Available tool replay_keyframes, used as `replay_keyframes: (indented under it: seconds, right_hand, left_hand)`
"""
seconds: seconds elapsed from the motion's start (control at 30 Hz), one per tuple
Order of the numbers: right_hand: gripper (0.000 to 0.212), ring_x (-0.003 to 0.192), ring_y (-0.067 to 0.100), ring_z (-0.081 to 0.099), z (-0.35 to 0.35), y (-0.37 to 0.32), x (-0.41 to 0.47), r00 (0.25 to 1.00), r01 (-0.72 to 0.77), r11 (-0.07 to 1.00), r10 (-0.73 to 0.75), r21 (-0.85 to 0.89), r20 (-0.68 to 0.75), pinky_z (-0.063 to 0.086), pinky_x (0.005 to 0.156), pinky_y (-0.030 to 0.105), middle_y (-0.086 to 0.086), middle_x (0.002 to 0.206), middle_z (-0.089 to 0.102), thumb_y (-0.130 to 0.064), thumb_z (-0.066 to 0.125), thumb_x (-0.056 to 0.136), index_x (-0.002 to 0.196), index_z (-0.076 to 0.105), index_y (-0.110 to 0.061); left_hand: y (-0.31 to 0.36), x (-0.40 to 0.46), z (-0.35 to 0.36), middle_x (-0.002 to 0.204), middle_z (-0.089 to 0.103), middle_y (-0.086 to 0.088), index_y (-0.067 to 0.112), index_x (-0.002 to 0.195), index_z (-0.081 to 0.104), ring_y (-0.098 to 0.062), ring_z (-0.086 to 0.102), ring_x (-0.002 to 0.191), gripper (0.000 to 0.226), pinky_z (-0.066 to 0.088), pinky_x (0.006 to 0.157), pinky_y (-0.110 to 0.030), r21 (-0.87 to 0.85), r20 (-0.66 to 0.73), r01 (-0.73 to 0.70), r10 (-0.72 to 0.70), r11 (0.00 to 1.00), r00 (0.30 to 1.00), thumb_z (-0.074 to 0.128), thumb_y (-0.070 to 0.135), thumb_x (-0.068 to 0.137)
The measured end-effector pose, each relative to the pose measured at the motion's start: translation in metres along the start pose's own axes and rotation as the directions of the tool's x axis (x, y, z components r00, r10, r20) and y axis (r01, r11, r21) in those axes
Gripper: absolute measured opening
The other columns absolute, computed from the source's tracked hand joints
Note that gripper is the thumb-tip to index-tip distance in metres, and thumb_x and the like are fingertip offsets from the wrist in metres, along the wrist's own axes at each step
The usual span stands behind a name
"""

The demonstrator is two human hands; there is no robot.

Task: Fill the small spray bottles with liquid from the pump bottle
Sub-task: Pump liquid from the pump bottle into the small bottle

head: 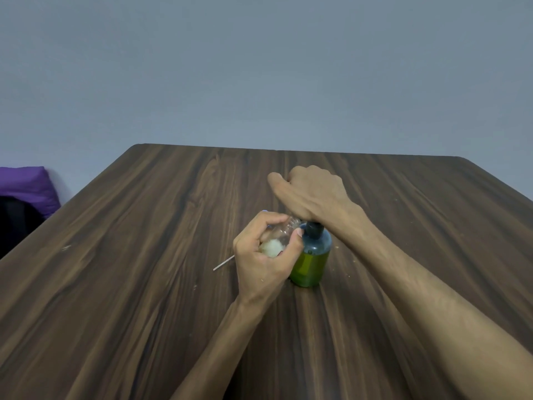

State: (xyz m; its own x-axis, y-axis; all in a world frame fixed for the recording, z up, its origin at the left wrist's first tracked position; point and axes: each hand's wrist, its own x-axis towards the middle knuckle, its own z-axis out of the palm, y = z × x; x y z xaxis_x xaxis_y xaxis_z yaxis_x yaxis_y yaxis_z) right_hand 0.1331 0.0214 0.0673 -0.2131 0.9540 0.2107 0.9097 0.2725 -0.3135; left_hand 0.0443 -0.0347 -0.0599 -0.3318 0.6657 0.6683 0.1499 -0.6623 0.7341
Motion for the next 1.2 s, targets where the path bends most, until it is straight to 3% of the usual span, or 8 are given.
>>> replay_keyframes:
  seconds: [0.23, 0.37, 0.5, 0.63, 0.73, 0.9, 1.07, 1.2]
  right_hand:
    - [0.045, 0.062, 0.02, 0.048, -0.002, -0.001, 0.002, 1.0, -0.025, 1.0, 0.025, 0.013, 0.012, 0.029, 0.058, 0.033, 0.002, 0.067, 0.056, -0.04, 0.035, 0.097, 0.061, 0.046, -0.015]
    - [0.04, 0.061, 0.02, 0.043, -0.007, 0.001, 0.002, 0.999, -0.007, 0.999, 0.01, 0.044, -0.049, 0.028, 0.058, 0.034, 0.002, 0.067, 0.051, -0.035, 0.036, 0.097, 0.063, 0.043, -0.015]
    - [0.033, 0.066, 0.019, 0.047, -0.004, -0.001, 0.002, 0.997, -0.038, 0.999, 0.039, -0.014, 0.062, 0.029, 0.061, 0.035, 0.003, 0.075, 0.055, -0.031, 0.037, 0.096, 0.07, 0.049, -0.014]
    - [0.031, 0.061, 0.02, 0.045, -0.006, 0.001, 0.004, 1.0, -0.018, 1.0, 0.018, 0.016, -0.016, 0.03, 0.059, 0.034, 0.002, 0.068, 0.052, -0.026, 0.042, 0.093, 0.065, 0.044, -0.013]
    - [0.027, 0.065, 0.018, 0.046, -0.003, 0.0, 0.004, 0.999, -0.029, 0.999, 0.03, -0.016, 0.041, 0.031, 0.062, 0.035, 0.002, 0.074, 0.054, -0.025, 0.042, 0.093, 0.069, 0.048, -0.012]
    - [0.028, 0.061, 0.02, 0.047, -0.001, 0.004, 0.007, 0.998, 0.03, 0.999, -0.03, -0.013, -0.056, 0.028, 0.056, 0.033, 0.002, 0.069, 0.054, -0.023, 0.044, 0.09, 0.065, 0.046, -0.012]
    - [0.024, 0.074, 0.026, 0.054, 0.004, 0.006, 0.007, 0.998, 0.053, 0.998, -0.053, -0.017, 0.016, 0.035, 0.067, 0.035, -0.001, 0.078, 0.061, -0.021, 0.043, 0.09, 0.075, 0.062, -0.016]
    - [0.027, 0.074, 0.027, 0.054, 0.005, 0.006, 0.008, 0.996, 0.09, 0.996, -0.09, 0.019, -0.018, 0.035, 0.064, 0.034, -0.002, 0.071, 0.06, -0.019, 0.043, 0.088, 0.065, 0.057, -0.018]
  left_hand:
    - [-0.003, 0.0, 0.001, 0.092, 0.075, 0.003, 0.009, 0.097, 0.073, -0.023, 0.076, 0.082, 0.018, 0.059, 0.072, -0.036, 0.016, -0.001, 0.003, -0.003, 1.0, 1.0, 0.083, 0.007, 0.083]
    - [-0.002, 0.001, -0.001, 0.091, 0.074, 0.003, 0.006, 0.096, 0.073, -0.022, 0.075, 0.082, 0.017, 0.058, 0.072, -0.034, 0.042, 0.005, -0.033, 0.032, 0.999, 0.999, 0.084, 0.006, 0.084]
    - [-0.001, 0.0, 0.001, 0.089, 0.073, 0.002, 0.006, 0.096, 0.073, -0.019, 0.073, 0.079, 0.016, 0.056, 0.071, -0.031, 0.038, -0.002, -0.014, 0.014, 0.999, 1.0, 0.083, 0.006, 0.083]
    - [-0.002, 0.0, 0.0, 0.091, 0.074, 0.003, 0.006, 0.096, 0.073, -0.02, 0.074, 0.081, 0.017, 0.057, 0.072, -0.031, 0.046, 0.003, -0.044, 0.044, 0.998, 0.999, 0.083, 0.005, 0.083]
    - [-0.002, -0.001, 0.001, 0.09, 0.074, 0.001, 0.009, 0.097, 0.072, -0.021, 0.074, 0.08, 0.017, 0.057, 0.071, -0.033, 0.025, -0.001, -0.006, 0.006, 1.0, 1.0, 0.082, 0.008, 0.083]
    - [-0.002, 0.0, 0.0, 0.091, 0.074, 0.003, 0.007, 0.097, 0.073, -0.02, 0.075, 0.081, 0.017, 0.057, 0.072, -0.032, 0.038, 0.003, -0.033, 0.033, 0.999, 0.999, 0.082, 0.007, 0.084]
    - [-0.003, -0.002, 0.0, 0.09, 0.073, 0.005, 0.012, 0.098, 0.072, -0.019, 0.073, 0.077, 0.018, 0.054, 0.07, -0.03, 0.036, -0.007, -0.016, 0.016, 0.999, 1.0, 0.083, 0.01, 0.083]
    - [-0.004, -0.001, 0.001, 0.09, 0.073, 0.003, 0.012, 0.097, 0.071, -0.022, 0.074, 0.078, 0.017, 0.057, 0.069, -0.034, 0.03, -0.013, -0.019, 0.019, 0.999, 1.0, 0.082, 0.015, 0.084]
